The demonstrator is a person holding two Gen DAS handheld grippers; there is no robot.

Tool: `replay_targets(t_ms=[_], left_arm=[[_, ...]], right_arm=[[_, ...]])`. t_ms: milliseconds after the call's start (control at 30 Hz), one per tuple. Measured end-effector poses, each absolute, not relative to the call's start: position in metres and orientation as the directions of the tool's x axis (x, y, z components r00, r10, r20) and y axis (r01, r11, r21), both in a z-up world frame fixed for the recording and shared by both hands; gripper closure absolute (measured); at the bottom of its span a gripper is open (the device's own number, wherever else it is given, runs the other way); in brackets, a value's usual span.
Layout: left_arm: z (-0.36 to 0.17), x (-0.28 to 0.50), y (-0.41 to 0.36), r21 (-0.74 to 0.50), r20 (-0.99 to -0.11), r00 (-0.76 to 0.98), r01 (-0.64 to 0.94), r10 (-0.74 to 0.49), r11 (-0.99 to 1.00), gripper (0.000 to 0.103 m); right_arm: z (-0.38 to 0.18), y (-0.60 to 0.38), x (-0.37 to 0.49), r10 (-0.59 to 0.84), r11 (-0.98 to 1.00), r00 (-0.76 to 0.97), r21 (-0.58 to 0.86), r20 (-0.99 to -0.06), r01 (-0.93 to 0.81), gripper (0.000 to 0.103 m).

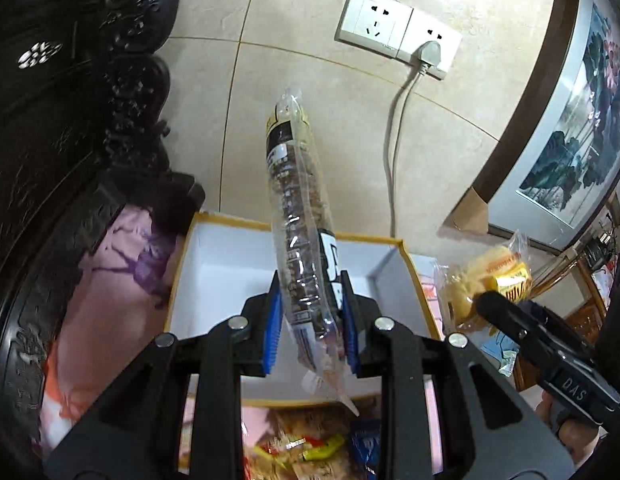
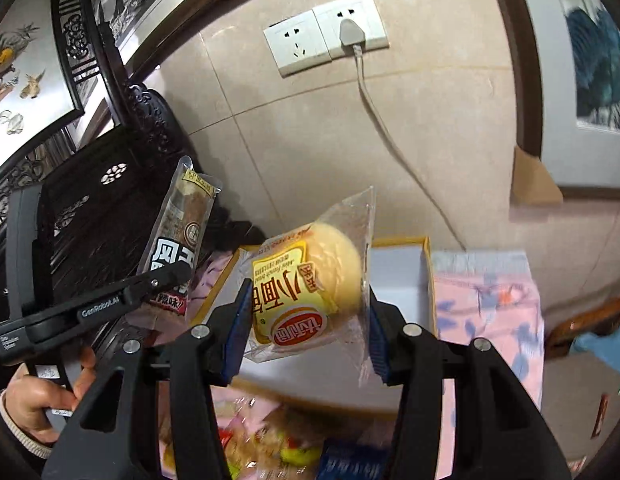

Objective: Organize snacks
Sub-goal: 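Lift both snacks over the yellow box and open both grippers to drop them, then grasp the clear bag of white balls with the right gripper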

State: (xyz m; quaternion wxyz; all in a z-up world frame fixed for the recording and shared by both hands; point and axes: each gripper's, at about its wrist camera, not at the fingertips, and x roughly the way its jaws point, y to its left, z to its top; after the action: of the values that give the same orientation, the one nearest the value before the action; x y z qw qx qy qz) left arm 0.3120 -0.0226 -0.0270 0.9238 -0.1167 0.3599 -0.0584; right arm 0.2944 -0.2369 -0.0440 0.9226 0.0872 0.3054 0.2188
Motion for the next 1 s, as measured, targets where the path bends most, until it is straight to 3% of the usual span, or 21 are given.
replay_targets(t_ms=[167,233,267,300,467,533,600,800,1000], left_arm=[[-0.037,0.333,-0.019,-0.249,-0.667,0.724,0.003,-0.174,0.968,0.075],[-0.04,0.336,-0.015,-0.243,-0.67,0.727,-0.024,-0.15,0.97,0.052],[-0.04,0.336,-0.014,-0.227,-0.672,0.731,-0.052,-0.118,0.972,0.023],[-0.038,0.332,-0.013,-0.205,-0.668,0.741,-0.085,-0.076,0.975,0.014],[-0.028,0.306,-0.005,-0.176,-0.642,0.766,-0.108,-0.031,0.978,0.005],[-0.032,0.294,0.001,-0.174,-0.663,0.749,-0.155,0.001,0.972,0.005],[-0.036,0.281,0.006,-0.178,-0.675,0.738,-0.193,0.023,0.965,0.005],[-0.056,0.207,0.021,-0.159,-0.654,0.751,-0.257,0.093,0.953,0.002],[-0.097,0.132,0.026,-0.141,-0.709,0.697,-0.282,0.102,0.949,0.002]], right_arm=[[-0.051,-0.227,0.316,0.437,0.9,0.714,0.261,-0.547,-0.35,0.052],[-0.055,-0.222,0.324,0.42,0.907,0.709,0.244,-0.567,-0.343,0.05],[-0.055,-0.222,0.324,0.406,0.914,0.712,0.238,-0.573,-0.33,0.042],[-0.054,-0.223,0.322,0.392,0.92,0.716,0.232,-0.577,-0.317,0.03],[-0.054,-0.233,0.302,0.371,0.929,0.721,0.232,-0.585,-0.289,0.029],[-0.061,-0.238,0.291,0.353,0.936,0.707,0.235,-0.613,-0.264,0.021],[-0.068,-0.245,0.276,0.326,0.945,0.701,0.235,-0.634,-0.227,0.006],[-0.103,-0.272,0.209,0.212,0.975,0.672,0.197,-0.71,-0.099,0.004],[-0.16,-0.299,0.146,0.232,0.951,0.547,0.305,-0.805,0.046,0.003]])
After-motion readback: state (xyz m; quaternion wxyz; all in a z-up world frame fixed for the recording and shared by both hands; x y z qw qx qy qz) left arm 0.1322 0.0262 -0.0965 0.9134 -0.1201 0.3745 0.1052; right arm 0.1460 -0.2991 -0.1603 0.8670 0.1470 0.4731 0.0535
